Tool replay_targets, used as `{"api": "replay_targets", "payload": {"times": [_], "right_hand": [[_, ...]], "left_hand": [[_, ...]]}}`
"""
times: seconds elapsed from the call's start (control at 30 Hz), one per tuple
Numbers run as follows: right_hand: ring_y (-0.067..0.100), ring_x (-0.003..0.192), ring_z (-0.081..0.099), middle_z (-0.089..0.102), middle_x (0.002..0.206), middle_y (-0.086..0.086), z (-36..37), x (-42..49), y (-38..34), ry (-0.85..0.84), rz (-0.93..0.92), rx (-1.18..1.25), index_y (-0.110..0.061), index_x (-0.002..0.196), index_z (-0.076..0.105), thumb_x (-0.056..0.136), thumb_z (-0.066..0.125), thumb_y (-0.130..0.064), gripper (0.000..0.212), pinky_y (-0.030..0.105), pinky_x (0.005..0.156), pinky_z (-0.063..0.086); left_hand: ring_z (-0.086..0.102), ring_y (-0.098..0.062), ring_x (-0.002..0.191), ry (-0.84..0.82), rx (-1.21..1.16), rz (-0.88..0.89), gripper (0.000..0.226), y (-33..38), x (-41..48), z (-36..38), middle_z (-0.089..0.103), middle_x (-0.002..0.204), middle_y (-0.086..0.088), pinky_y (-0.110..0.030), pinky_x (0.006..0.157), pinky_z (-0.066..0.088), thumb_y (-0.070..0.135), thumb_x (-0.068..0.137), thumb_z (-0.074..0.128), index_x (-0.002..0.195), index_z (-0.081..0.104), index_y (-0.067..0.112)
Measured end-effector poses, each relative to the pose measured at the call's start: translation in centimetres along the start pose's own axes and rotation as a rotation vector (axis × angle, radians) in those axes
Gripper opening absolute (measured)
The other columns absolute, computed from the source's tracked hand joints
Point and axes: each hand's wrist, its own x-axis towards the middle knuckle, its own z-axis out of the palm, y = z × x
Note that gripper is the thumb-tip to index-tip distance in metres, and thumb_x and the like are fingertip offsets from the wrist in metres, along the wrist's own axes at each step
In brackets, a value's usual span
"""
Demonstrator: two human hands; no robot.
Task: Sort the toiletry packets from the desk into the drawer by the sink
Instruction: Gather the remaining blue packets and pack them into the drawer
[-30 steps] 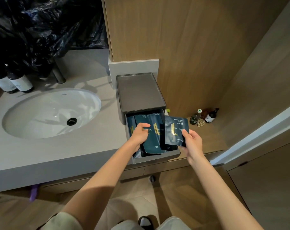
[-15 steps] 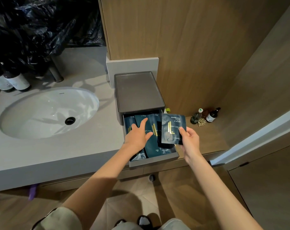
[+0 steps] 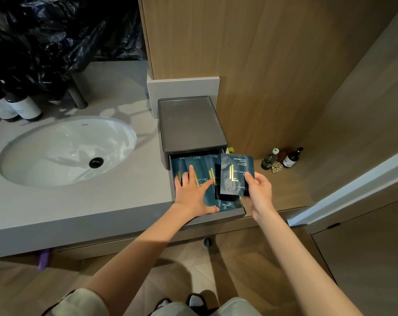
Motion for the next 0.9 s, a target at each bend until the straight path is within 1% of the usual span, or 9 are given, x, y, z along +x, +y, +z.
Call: {"api": "replay_targets", "payload": {"times": [0.3, 0.43, 0.5, 0.57, 0.63, 0.67, 0.7, 0.8, 0.9], "right_hand": [[0.022, 0.101, 0.065, 0.067, 0.112, 0.012, 0.1, -0.5, -0.6, -0.020, -0.056, -0.065, -0.003, 0.119, 0.055, 0.097, 0.052, -0.015, 0.026, 0.032, 0.080, 0.055], [0.022, 0.103, 0.065, 0.068, 0.112, 0.010, 0.1, -0.8, -1.1, -0.064, -0.086, -0.150, -0.005, 0.118, 0.057, 0.096, 0.054, -0.015, 0.025, 0.037, 0.086, 0.056], [0.018, 0.097, 0.066, 0.069, 0.107, 0.007, 0.1, -1.1, -1.2, -0.101, -0.107, -0.185, -0.006, 0.115, 0.059, 0.095, 0.054, -0.013, 0.022, 0.031, 0.082, 0.056], [0.010, 0.089, 0.066, 0.069, 0.100, 0.002, 0.2, -1.5, -1.2, -0.136, -0.129, -0.209, -0.008, 0.112, 0.059, 0.095, 0.054, -0.012, 0.018, 0.020, 0.072, 0.055], [0.006, 0.087, 0.066, 0.069, 0.099, -0.001, 0.5, -1.9, -0.9, -0.160, -0.137, -0.210, -0.010, 0.111, 0.058, 0.095, 0.055, -0.012, 0.017, 0.018, 0.069, 0.054], [0.005, 0.088, 0.066, 0.069, 0.100, -0.002, 0.7, -2.1, -0.8, -0.172, -0.136, -0.206, -0.010, 0.112, 0.058, 0.095, 0.056, -0.012, 0.018, 0.019, 0.069, 0.055], [0.004, 0.088, 0.066, 0.068, 0.100, -0.003, 1.0, -2.4, -0.7, -0.185, -0.138, -0.208, -0.011, 0.113, 0.057, 0.094, 0.057, -0.013, 0.019, 0.018, 0.068, 0.055], [0.001, 0.084, 0.066, 0.068, 0.096, -0.006, 1.5, -2.9, -0.6, -0.212, -0.161, -0.238, -0.013, 0.115, 0.057, 0.093, 0.059, -0.014, 0.022, 0.016, 0.067, 0.056], [0.007, 0.086, 0.068, 0.071, 0.095, -0.001, 1.5, -3.3, -0.6, -0.206, -0.199, -0.300, -0.013, 0.120, 0.058, 0.091, 0.062, -0.016, 0.029, 0.026, 0.078, 0.058]], "left_hand": [[0.003, -0.036, 0.147, 0.012, 0.229, 0.065, 0.102, -1.7, 0.5, -0.3, -0.009, 0.159, -0.019, -0.060, 0.114, -0.006, 0.085, 0.070, 0.037, 0.149, -0.007, 0.039], [0.002, -0.031, 0.148, 0.047, 0.194, 0.124, 0.096, -2.3, 0.1, -0.6, -0.001, 0.160, -0.015, -0.058, 0.116, -0.005, 0.077, 0.077, 0.041, 0.151, 0.002, 0.031], [0.009, -0.027, 0.147, 0.120, 0.024, 0.157, 0.080, -2.9, -0.5, -1.0, 0.014, 0.159, -0.010, -0.049, 0.119, 0.001, 0.060, 0.086, 0.048, 0.150, 0.019, 0.022], [0.025, -0.024, 0.142, 0.253, -0.253, 0.161, 0.056, -3.5, -1.2, -1.2, 0.035, 0.152, -0.007, -0.038, 0.117, 0.016, 0.039, 0.093, 0.052, 0.143, 0.039, 0.016], [0.046, -0.021, 0.124, 0.362, -0.541, 0.116, 0.035, -3.5, -2.1, -1.7, 0.057, 0.131, -0.006, -0.032, 0.107, 0.033, 0.028, 0.097, 0.048, 0.127, 0.058, 0.014], [0.055, -0.018, 0.109, 0.363, -0.704, 0.082, 0.029, -3.4, -2.5, -2.2, 0.065, 0.115, -0.005, -0.031, 0.101, 0.041, 0.028, 0.098, 0.045, 0.118, 0.063, 0.016], [0.059, -0.013, 0.093, 0.311, -0.892, 0.040, 0.026, -3.2, -2.8, -2.6, 0.067, 0.100, -0.002, -0.030, 0.093, 0.047, 0.030, 0.098, 0.044, 0.111, 0.064, 0.019], [0.060, -0.008, 0.070, 0.085, -1.407, -0.122, 0.038, -2.5, -2.9, -3.4, 0.065, 0.087, 0.002, -0.021, 0.072, 0.057, 0.031, 0.092, 0.058, 0.126, 0.055, 0.013], [0.064, -0.010, 0.067, 0.068, -1.449, -0.207, 0.052, -2.5, -2.7, -3.1, 0.066, 0.087, -0.004, -0.021, 0.065, 0.059, 0.017, 0.084, 0.070, 0.131, 0.050, 0.005]]}}
